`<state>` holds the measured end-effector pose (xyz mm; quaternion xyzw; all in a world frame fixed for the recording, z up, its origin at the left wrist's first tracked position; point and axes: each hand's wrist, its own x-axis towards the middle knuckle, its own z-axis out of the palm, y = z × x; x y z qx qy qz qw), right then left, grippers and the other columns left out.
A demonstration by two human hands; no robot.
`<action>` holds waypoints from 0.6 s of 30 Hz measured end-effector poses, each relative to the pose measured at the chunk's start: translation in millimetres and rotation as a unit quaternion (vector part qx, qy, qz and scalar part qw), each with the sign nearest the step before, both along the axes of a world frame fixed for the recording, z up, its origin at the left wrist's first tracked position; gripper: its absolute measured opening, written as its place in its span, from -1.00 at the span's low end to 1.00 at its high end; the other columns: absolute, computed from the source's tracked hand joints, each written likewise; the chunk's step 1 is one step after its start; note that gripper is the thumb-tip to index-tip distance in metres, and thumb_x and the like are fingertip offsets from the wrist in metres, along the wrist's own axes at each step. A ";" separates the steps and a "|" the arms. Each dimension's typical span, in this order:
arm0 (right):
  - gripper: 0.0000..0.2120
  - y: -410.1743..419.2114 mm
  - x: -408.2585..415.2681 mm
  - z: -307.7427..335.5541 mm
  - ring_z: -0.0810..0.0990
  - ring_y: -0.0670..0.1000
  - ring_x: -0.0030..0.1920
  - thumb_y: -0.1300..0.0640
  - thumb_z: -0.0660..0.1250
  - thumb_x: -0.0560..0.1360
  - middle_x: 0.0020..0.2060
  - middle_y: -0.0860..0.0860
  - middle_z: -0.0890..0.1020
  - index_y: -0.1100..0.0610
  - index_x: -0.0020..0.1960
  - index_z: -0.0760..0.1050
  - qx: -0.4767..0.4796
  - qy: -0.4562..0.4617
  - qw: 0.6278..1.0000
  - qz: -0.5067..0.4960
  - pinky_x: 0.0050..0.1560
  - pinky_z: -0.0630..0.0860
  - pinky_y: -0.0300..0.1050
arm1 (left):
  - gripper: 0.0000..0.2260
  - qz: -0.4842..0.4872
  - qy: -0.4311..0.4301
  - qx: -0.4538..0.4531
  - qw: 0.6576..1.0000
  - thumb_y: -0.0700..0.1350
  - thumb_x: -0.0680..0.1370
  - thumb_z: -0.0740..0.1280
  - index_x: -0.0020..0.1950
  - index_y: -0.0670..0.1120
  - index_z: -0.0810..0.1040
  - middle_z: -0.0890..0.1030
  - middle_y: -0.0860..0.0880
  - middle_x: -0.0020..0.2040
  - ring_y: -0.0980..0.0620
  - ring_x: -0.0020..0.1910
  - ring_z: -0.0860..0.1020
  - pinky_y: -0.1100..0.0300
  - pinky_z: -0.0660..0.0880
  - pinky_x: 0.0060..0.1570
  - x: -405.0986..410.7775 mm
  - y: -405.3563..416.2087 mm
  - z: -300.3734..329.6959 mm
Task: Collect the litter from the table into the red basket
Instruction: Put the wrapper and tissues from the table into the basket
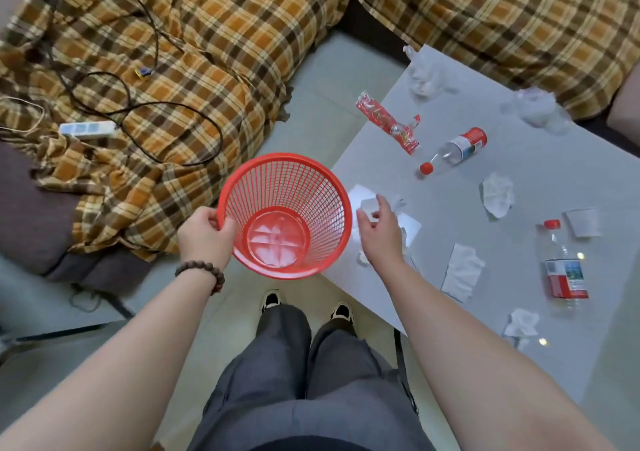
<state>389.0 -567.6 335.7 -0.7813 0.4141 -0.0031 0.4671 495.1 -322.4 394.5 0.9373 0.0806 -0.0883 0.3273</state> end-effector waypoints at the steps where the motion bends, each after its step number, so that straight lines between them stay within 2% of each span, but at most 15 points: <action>1: -0.41 -3.5 0.3 -10.5 0.46 0.12 0.26 -0.14 0.20 0.54 0.36 0.13 0.38 0.00 0.49 0.12 -0.010 0.025 1.000 -0.016 0.19 0.38 -0.02 | -0.89 -0.004 0.000 0.006 1.000 -0.07 0.50 0.37 -0.19 -0.06 0.52 0.50 0.11 -0.34 0.00 -0.24 0.51 0.17 0.35 -0.19 7.3 0.9 -0.5; 5: -0.21 -15.6 4.8 -57.9 0.20 0.21 0.45 -0.27 0.27 0.45 0.48 0.17 0.16 -0.02 0.52 0.00 -0.036 0.141 0.989 -0.024 0.34 0.31 0.17 | -0.88 -0.030 -0.020 0.038 0.999 -0.07 0.48 0.39 -0.20 -0.06 0.52 0.48 0.11 -0.36 -0.01 -0.23 0.49 0.18 0.32 -0.17 35.2 3.9 -2.5; 8: -0.08 -23.6 21.0 -92.8 0.05 0.22 0.50 -0.33 0.32 0.38 0.53 0.16 0.00 -0.04 0.53 -0.08 -0.076 0.192 0.978 -0.001 0.38 0.27 0.19 | -0.88 -0.049 -0.044 0.064 0.996 -0.08 0.48 0.40 -0.21 -0.06 0.51 0.45 0.17 -0.37 0.09 -0.35 0.44 0.23 0.29 -0.26 55.1 6.8 -10.1; 11: -0.03 -35.5 40.9 -123.0 -0.04 0.24 0.51 -0.30 0.38 0.35 0.53 0.16 -0.15 -0.08 0.53 -0.12 -0.101 0.192 0.976 0.006 0.38 0.26 0.18 | -0.90 -0.074 -0.060 0.080 0.992 -0.12 0.48 0.41 -0.19 -0.08 0.52 0.46 0.19 -0.36 0.25 -0.37 0.41 0.48 0.28 -0.37 69.0 7.7 -20.9; 14: -0.07 -44.9 54.0 -140.7 -0.05 0.27 0.50 -0.19 0.45 0.36 0.53 0.12 -0.22 -0.15 0.51 -0.08 -0.102 0.192 0.976 -0.007 0.34 0.29 0.16 | -0.90 -0.081 -0.059 0.076 0.992 -0.14 0.48 0.42 -0.18 -0.09 0.53 0.48 0.18 -0.34 0.24 -0.35 0.45 0.65 0.28 -0.34 76.6 3.9 -29.1; 16: -0.20 -48.3 59.8 -144.1 0.00 0.26 0.49 -0.06 0.42 0.42 0.53 0.11 -0.20 -0.15 0.50 0.03 -0.090 0.186 0.978 -0.016 0.30 0.36 0.13 | -0.90 -0.088 -0.059 0.079 0.991 -0.15 0.49 0.42 -0.17 -0.09 0.52 0.48 0.18 -0.34 0.23 -0.35 0.45 0.63 0.30 -0.35 79.8 -0.6 -31.3; 18: -0.36 -50.1 63.3 -140.4 0.12 0.24 0.45 0.05 0.37 0.46 0.53 0.13 -0.13 -0.11 0.45 0.17 -0.085 0.163 0.983 -0.020 0.17 0.43 0.05 | -0.90 -0.093 -0.065 0.086 0.990 -0.14 0.49 0.42 -0.18 -0.09 0.53 0.47 0.19 -0.35 0.25 -0.36 0.44 0.53 0.32 -0.41 83.0 -4.9 -31.5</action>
